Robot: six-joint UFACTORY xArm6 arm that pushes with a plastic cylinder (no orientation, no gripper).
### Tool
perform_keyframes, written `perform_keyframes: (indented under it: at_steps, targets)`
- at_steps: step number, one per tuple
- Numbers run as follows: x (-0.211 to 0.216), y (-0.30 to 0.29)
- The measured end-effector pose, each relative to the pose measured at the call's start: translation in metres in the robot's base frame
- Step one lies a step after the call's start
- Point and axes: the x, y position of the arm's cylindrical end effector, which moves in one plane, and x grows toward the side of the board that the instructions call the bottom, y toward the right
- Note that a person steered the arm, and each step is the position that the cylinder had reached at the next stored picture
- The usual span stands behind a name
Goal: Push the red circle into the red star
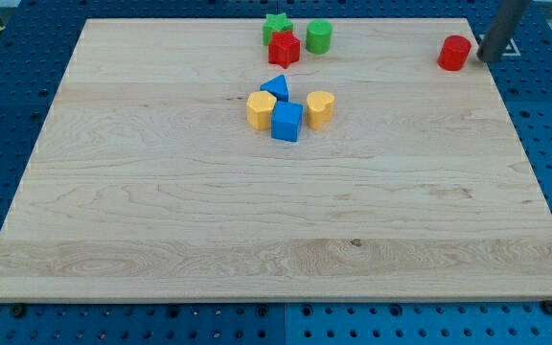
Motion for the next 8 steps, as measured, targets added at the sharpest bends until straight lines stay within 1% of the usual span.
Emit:
perform_keyframes:
  at_steps: [3,5,6,8]
  targets:
    - [-0.003,-0.114]
    - [-0.003,-0.202]
    - [-0.003,-0.221]
    - [0.005,-0.214]
